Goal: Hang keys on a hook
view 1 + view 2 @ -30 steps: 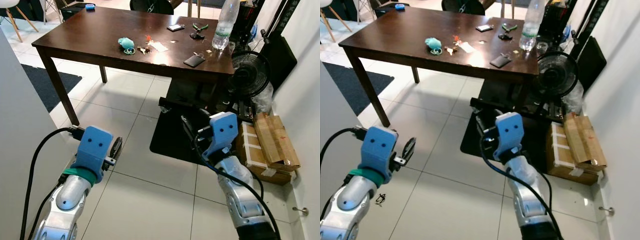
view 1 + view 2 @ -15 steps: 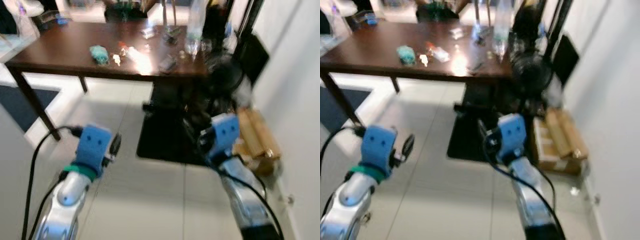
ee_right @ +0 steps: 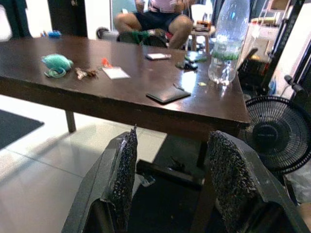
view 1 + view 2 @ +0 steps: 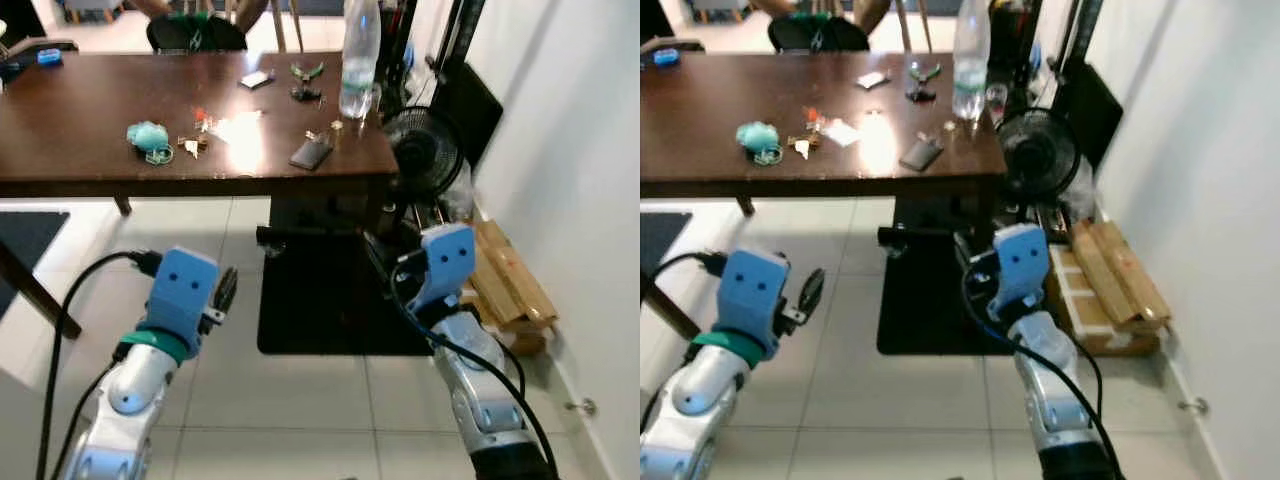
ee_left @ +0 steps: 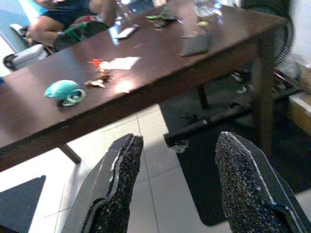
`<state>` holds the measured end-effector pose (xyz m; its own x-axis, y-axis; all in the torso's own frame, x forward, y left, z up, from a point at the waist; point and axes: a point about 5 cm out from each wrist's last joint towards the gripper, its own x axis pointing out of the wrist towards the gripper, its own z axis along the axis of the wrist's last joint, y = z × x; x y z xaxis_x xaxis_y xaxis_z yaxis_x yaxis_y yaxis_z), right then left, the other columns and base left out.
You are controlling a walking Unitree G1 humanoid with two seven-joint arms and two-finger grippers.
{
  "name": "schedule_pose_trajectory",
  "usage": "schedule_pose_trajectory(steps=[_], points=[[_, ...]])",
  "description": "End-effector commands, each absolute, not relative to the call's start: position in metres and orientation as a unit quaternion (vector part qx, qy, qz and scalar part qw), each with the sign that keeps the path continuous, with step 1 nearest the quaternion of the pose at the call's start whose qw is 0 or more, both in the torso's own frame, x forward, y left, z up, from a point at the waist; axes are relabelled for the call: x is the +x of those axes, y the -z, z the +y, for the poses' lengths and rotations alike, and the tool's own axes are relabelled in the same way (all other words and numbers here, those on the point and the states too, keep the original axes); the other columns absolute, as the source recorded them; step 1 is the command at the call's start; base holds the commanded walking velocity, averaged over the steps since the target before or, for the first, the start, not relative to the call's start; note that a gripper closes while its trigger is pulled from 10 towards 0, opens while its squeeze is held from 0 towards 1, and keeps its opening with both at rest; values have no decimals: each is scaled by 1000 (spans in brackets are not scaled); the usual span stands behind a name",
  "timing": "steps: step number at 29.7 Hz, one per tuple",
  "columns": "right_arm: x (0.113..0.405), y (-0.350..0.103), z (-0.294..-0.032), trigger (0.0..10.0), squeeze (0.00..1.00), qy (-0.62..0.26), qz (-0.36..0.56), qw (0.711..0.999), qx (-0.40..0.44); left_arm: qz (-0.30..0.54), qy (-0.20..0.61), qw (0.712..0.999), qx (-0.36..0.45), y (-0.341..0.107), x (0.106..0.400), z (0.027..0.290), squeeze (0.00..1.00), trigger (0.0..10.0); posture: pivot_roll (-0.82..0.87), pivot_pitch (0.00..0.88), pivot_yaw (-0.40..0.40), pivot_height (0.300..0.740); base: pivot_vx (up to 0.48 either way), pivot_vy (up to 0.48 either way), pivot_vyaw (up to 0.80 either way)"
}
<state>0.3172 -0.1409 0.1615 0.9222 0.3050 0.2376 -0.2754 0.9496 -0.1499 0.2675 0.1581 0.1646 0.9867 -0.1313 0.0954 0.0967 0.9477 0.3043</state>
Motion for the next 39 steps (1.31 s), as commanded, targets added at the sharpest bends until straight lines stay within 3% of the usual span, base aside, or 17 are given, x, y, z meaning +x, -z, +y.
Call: schedule_pose_trajectory(steps=[1,18,31,39], points=[[319,-163,-132,10000,0,-152,-137,978,-47,-49,51,985,160,-161,266,163,0,10000,-75,16,80,740,405,240,0],[323,-165,-122,10000,0,-143,-143,979,-31,-49,43,984,163,-165,268,166,0,10000,-53,20,96,740,363,42,0],[324,-166,-125,10000,0,-136,-147,979,-38,-55,100,983,148,-173,275,144,0,10000,-69,25,98,740,0,0,0],[323,-164,-124,10000,0,-136,-147,979,-38,-61,101,983,140,-177,277,145,0,10000,-65,26,101,740,409,0,0]])
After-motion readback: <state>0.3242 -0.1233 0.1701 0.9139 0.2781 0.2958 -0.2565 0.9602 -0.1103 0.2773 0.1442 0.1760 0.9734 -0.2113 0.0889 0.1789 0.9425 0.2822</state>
